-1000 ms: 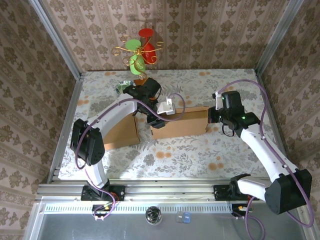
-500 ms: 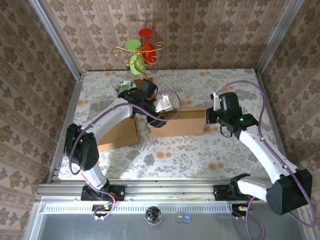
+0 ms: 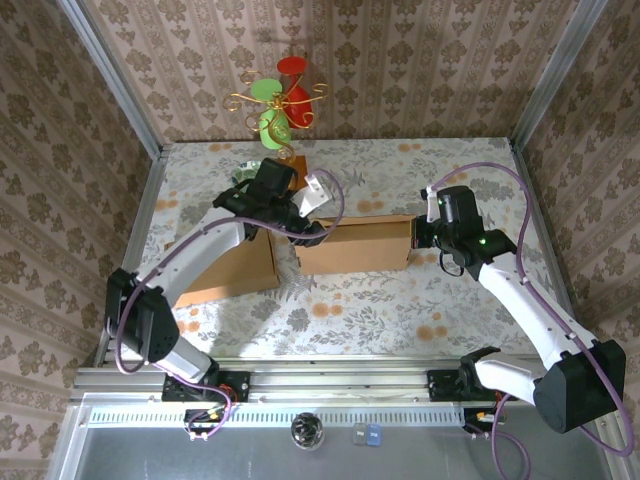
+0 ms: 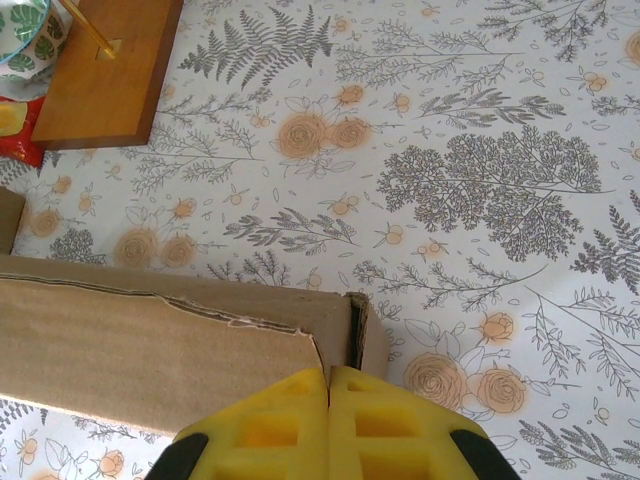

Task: Fold the paper box

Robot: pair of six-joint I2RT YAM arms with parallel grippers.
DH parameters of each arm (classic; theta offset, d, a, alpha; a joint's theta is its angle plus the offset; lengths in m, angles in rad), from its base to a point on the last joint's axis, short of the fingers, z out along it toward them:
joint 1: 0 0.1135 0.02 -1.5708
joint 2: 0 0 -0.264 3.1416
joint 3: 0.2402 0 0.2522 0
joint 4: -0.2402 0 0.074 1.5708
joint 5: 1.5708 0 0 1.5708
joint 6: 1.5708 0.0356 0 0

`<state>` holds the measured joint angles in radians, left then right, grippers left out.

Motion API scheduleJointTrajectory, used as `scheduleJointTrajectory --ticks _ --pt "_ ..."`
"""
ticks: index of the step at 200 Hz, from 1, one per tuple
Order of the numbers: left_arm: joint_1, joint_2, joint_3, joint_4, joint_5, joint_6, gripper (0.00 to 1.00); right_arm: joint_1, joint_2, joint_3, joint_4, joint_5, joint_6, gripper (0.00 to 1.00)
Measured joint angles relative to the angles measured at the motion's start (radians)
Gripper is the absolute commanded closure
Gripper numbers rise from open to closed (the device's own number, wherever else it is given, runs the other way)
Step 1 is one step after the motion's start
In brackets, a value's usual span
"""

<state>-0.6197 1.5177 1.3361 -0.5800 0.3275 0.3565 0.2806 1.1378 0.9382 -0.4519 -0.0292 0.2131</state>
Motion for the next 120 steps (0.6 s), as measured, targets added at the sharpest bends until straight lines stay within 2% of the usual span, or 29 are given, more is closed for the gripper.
scheduleJointTrajectory --ticks 44,76,120 --pt "0.053 -0.08 -0.009 -0.026 -0.032 -0.119 0.45 0.0 0.0 0.0 0.0 0.0 0.0 1.0" --pt "0.124 -0.08 0.01 -0.117 -0.025 -0.163 0.44 0.0 0.0 0.0 0.0 0.0 0.0 1.0" --pt "0.149 -0.067 0.049 -0.215 0.018 -0.153 0.46 0.0 0.0 0.0 0.0 0.0 0.0 1.0"
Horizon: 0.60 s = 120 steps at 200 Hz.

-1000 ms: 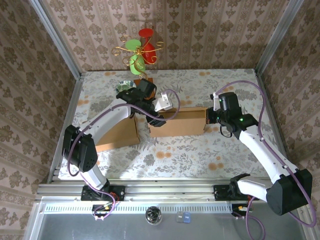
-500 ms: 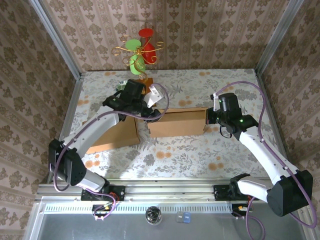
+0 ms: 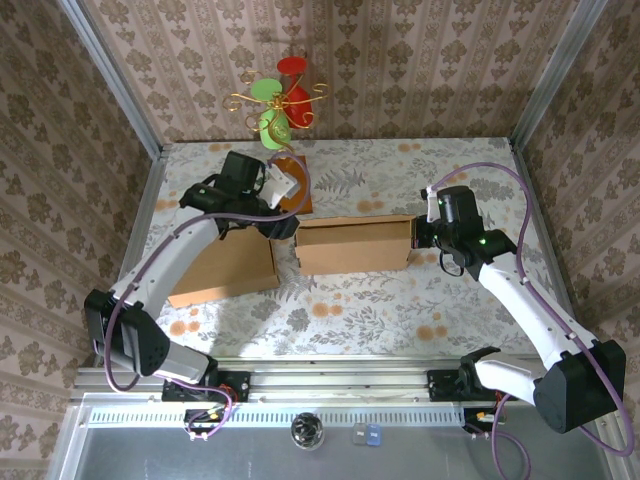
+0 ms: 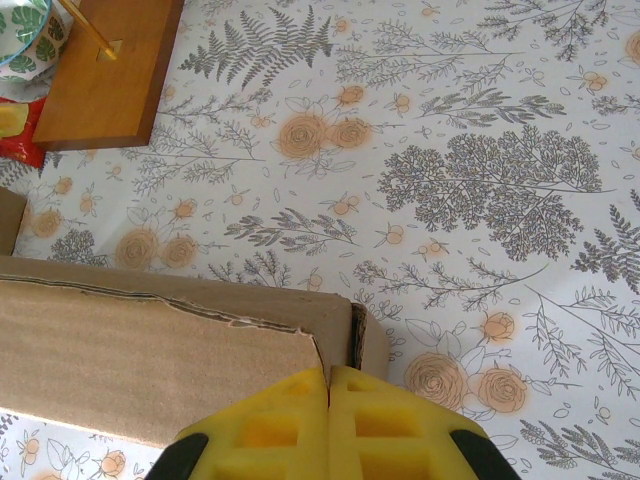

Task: Fold the paper box

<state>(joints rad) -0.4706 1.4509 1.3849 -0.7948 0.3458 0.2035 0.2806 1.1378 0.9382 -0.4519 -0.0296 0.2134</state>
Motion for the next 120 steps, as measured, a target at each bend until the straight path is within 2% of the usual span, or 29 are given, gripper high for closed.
scheduleJointTrajectory --ticks 26,101,120 --pt "0.008 0.043 0.054 -0.04 0.023 0.024 0.53 0.0 0.0 0.0 0.0 0.0 0.0 1.0" --pt "0.034 0.087 0.072 -0.097 0.04 0.061 0.57 0.0 0.0 0.0 0.0 0.0 0.0 1.0" --pt "0.034 0.087 0.072 -0.097 0.044 0.068 0.62 0.0 0.0 0.0 0.0 0.0 0.0 1.0"
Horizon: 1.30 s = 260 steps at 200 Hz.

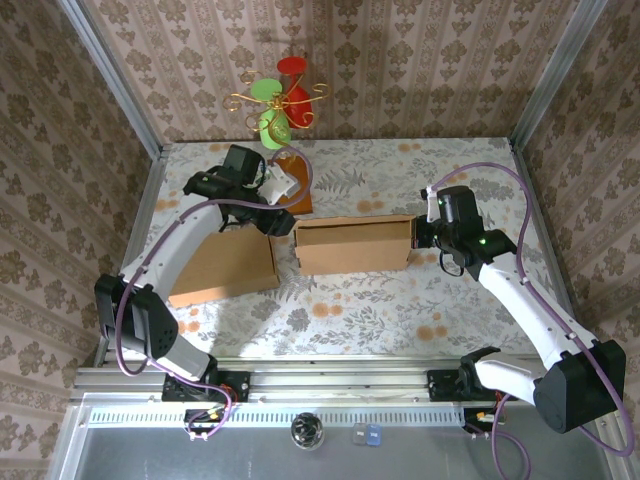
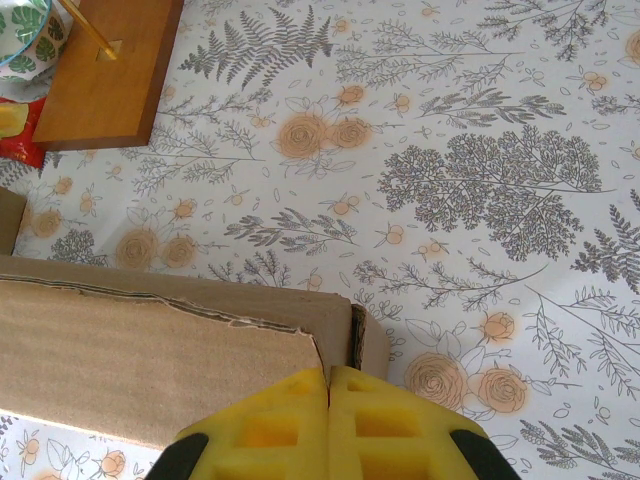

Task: Fold the paper box

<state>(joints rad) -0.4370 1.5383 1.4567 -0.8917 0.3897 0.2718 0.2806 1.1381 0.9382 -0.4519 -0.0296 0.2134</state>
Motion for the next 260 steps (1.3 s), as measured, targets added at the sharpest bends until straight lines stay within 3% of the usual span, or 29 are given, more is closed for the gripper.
scheduleJointTrajectory --ticks 61,142,193,236,260 --pt "0.0 0.016 0.0 -0.003 0.016 0.013 0.75 0.0 0.0 0.0 0.0 0.0 0.0 1.0" --pt "-0.008 0.021 0.0 -0.003 0.022 0.013 0.8 0.0 0.001 0.0 0.0 0.0 0.004 1.0" --pt "-0.061 0.021 0.0 -0.003 0.007 -0.007 0.86 0.0 0.001 0.0 0.0 0.002 0.011 1.0" --pt "-0.079 0.021 0.0 -0.003 -0.023 -0.08 0.85 0.0 0.001 0.0 0.0 0.004 0.026 1.0" --pt "-0.093 0.021 0.002 -0.006 -0.042 -0.134 0.77 0.0 0.001 0.0 0.0 0.008 0.029 1.0"
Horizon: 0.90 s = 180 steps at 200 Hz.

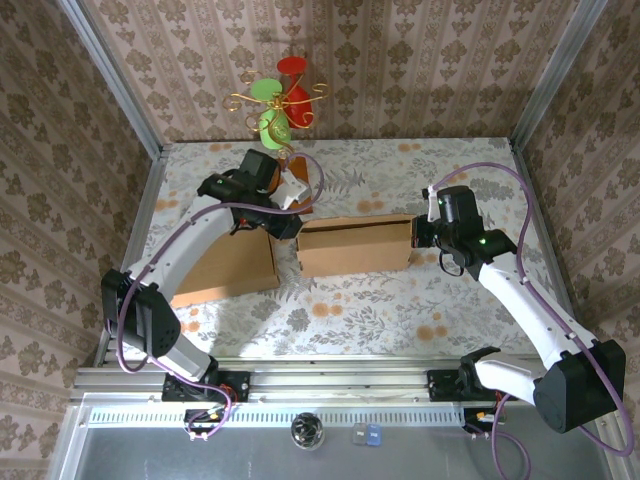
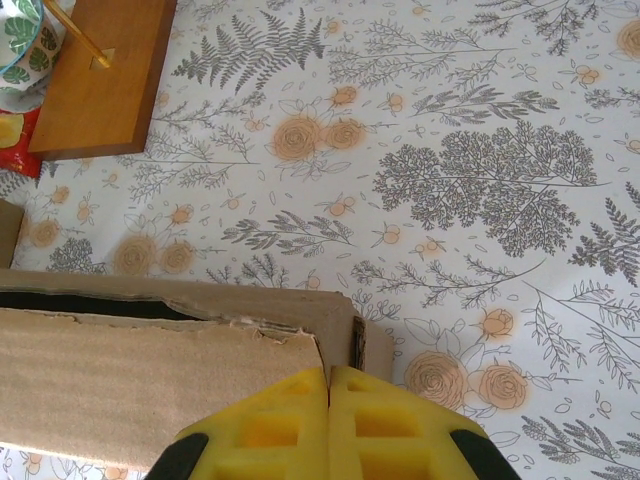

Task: Fold the paper box

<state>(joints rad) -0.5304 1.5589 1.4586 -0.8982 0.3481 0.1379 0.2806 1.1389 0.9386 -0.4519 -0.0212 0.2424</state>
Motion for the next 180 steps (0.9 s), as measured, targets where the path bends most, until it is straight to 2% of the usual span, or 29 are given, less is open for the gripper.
scheduleJointTrajectory --ticks 40,87,115,180 --pt "-0.02 -0.01 -0.023 0.001 -0.02 -0.041 0.71 0.0 0.0 0.0 0.0 0.003 0.001 1.0" --pt "-0.008 -0.015 -0.037 -0.015 -0.037 -0.037 0.71 0.004 0.0 0.0 0.0 0.003 0.001 1.0" --pt "0.0 -0.015 -0.038 -0.024 -0.043 -0.026 0.74 0.006 0.0 0.0 0.0 0.003 0.001 1.0" --pt "0.002 -0.016 -0.039 -0.038 -0.057 -0.014 0.9 0.006 0.002 0.0 0.001 0.003 0.002 1.0"
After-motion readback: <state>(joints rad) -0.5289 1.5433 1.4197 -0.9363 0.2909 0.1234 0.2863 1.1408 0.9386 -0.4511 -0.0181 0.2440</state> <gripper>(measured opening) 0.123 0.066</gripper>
